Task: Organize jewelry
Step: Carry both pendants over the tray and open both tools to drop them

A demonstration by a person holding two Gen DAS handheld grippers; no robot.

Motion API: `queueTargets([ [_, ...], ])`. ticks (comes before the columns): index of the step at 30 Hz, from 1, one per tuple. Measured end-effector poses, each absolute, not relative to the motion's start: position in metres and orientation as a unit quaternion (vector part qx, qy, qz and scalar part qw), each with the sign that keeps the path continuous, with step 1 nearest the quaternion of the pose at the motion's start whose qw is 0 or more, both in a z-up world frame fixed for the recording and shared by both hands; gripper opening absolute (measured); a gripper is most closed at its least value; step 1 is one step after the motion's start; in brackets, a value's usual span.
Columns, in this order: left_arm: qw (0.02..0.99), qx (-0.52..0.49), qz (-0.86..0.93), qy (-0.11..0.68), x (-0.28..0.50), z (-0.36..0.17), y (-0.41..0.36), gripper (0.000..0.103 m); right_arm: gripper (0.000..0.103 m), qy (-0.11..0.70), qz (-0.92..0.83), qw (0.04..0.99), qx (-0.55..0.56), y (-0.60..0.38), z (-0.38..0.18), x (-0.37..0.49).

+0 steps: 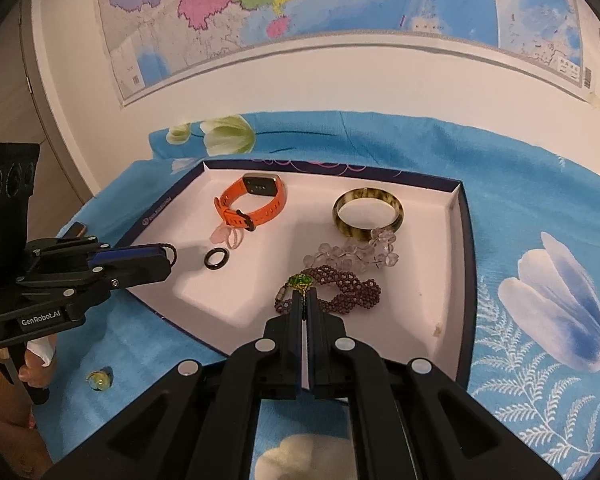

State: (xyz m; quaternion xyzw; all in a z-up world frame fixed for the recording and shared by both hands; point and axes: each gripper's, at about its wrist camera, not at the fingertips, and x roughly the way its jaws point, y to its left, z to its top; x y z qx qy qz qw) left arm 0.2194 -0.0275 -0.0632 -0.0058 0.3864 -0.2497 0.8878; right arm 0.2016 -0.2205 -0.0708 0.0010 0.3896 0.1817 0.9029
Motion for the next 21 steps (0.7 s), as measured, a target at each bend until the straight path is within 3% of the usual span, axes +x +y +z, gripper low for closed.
queueTargets([
  [11,0.882,-0.003,-0.240,0.406,0.235,-0.079,-0.035,0.015,0.001,0.408,0.175,0.896,0.001,-0.215,-0.082,0.218],
  [21,0.879,-0.007,-0.233,0.417,0.241,-0.086,-0.036,0.016,0.009,0.404,0.170,0.899,0.022,-0.222,-0.080,0.218],
])
